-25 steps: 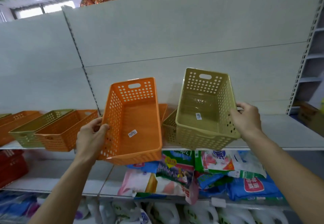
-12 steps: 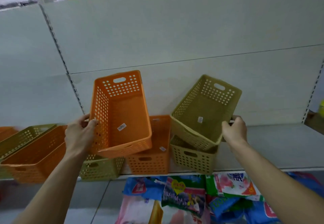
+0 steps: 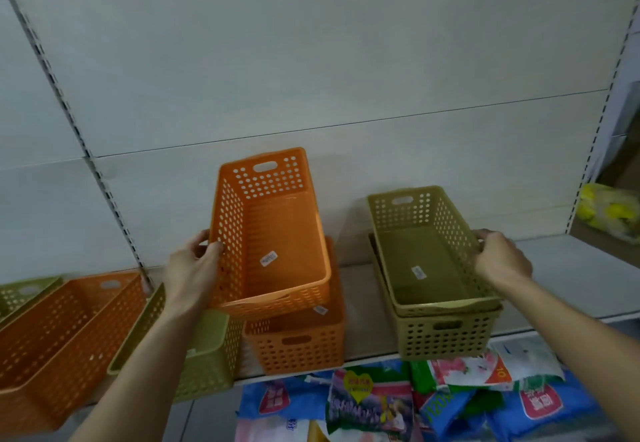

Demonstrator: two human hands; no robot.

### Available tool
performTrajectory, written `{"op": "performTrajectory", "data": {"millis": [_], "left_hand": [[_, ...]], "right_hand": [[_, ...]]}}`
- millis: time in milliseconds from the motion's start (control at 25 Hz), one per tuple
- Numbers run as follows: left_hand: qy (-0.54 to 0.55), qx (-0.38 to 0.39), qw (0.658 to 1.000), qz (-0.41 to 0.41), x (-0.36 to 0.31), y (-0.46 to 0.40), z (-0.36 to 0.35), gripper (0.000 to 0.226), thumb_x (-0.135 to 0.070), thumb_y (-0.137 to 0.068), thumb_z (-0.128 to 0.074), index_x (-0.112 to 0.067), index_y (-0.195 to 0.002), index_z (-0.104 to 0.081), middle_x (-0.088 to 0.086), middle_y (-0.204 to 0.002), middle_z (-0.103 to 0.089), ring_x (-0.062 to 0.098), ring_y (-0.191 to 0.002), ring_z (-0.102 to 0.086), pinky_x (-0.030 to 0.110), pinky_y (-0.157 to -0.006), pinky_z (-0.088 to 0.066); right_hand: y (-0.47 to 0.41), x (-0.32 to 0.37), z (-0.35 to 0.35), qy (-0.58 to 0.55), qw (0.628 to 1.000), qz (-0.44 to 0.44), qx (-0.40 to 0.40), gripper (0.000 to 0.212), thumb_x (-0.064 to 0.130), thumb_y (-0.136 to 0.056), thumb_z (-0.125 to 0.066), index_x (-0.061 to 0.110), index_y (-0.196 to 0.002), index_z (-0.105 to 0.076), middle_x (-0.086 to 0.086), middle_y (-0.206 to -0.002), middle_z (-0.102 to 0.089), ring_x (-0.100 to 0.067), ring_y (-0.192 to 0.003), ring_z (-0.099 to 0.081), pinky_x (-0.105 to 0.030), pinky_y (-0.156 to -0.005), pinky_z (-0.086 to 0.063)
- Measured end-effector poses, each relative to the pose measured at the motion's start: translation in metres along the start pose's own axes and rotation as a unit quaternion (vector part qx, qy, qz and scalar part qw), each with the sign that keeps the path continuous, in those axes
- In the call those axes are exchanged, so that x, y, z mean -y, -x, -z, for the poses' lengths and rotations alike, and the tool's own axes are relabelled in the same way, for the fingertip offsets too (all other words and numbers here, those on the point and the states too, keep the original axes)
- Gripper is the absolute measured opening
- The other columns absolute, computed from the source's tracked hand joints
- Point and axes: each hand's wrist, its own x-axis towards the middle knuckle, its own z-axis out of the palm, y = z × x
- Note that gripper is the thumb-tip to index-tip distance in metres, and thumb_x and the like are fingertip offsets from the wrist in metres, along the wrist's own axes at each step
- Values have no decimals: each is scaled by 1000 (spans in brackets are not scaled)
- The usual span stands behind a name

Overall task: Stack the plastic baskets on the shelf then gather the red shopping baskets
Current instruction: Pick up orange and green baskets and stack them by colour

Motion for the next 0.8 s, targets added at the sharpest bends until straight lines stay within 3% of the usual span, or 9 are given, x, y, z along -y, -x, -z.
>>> {"op": "performTrajectory", "data": {"millis": [120, 240, 320, 400, 480, 560, 680, 800], "left_hand": [[-7, 22, 1000, -5, 11, -3, -5, 36, -40, -94, -55, -27, -128, -60, 3, -101, -75, 23, -82, -72, 48, -79, -61], [-13, 27, 1000, -3, 24, -9, -7, 43, -50, -86, -53, -30, -124, -62, 1, -102, -76, 21, -83, -74, 48, -79, -61], [-18, 27, 999, -8, 27, -6, -9, 45, -51, -84, -52, -30, -123, -63, 0, -101, -76, 20, -84, -73, 47, -80, -61], [-16, 33, 999, -12, 26, 0, -10, 40, -44, -90, -54, -27, -125, -63, 2, -104, -75, 19, -86, -72, 47, -81, -60], [-9, 44, 999, -17, 28, 3, -10, 37, -38, -94, -54, -24, -127, -62, 2, -105, -74, 18, -88, -71, 45, -81, -61], [-12, 46, 999, -24, 28, 3, -10, 36, -38, -94, -54, -24, -127, -63, -1, -102, -73, 18, -88, -71, 44, -83, -60], [-12, 78, 997, -21, 31, -6, -13, 33, -39, -94, -54, -28, -124, -63, 0, -101, -75, 19, -86, -73, 44, -80, -61], [-10, 138, 990, 0, 44, -15, -18, 31, -40, -92, -55, -31, -122, -62, 2, -105, -75, 20, -87, -74, 46, -77, -62]], "right_hand": [[-3, -3, 1, 38, 999, -6, 28, 37, 22, -88, -51, 21, -124, -58, -16, -116, -65, -37, -100, -61, -41, -81, -50], [12, 13, 10, 82, 996, 26, 22, 50, 18, -91, -48, 19, -140, -43, -16, -136, -54, -38, -119, -51, -48, -92, -46], [42, 45, 13, 9, 990, 134, -28, 47, 29, -95, -45, 20, -142, -40, -9, -143, -47, -31, -129, -42, -46, -99, -39], [97, 86, 11, -84, 954, 287, -29, 50, 42, -95, -42, 23, -141, -41, 7, -143, -40, -15, -134, -33, -35, -105, -28], [152, 116, -4, -54, 905, 421, -1, 56, 52, -90, -44, 29, -140, -41, 17, -143, -33, -5, -138, -23, -31, -109, -20], [173, 123, -30, 34, 852, 523, -12, 50, 48, -86, -49, 29, -132, -51, 10, -145, -42, -12, -139, -32, -37, -110, -29], [169, 118, -57, 59, 853, 517, -20, 28, 28, -82, -59, 22, -108, -67, -1, -114, -69, -21, -115, -60, -43, -85, -56], [169, 115, -71, 49, 872, 487, -6, 17, 19, -80, -65, 20, -96, -70, 3, -93, -72, -20, -97, -66, -37, -64, -59]]}}
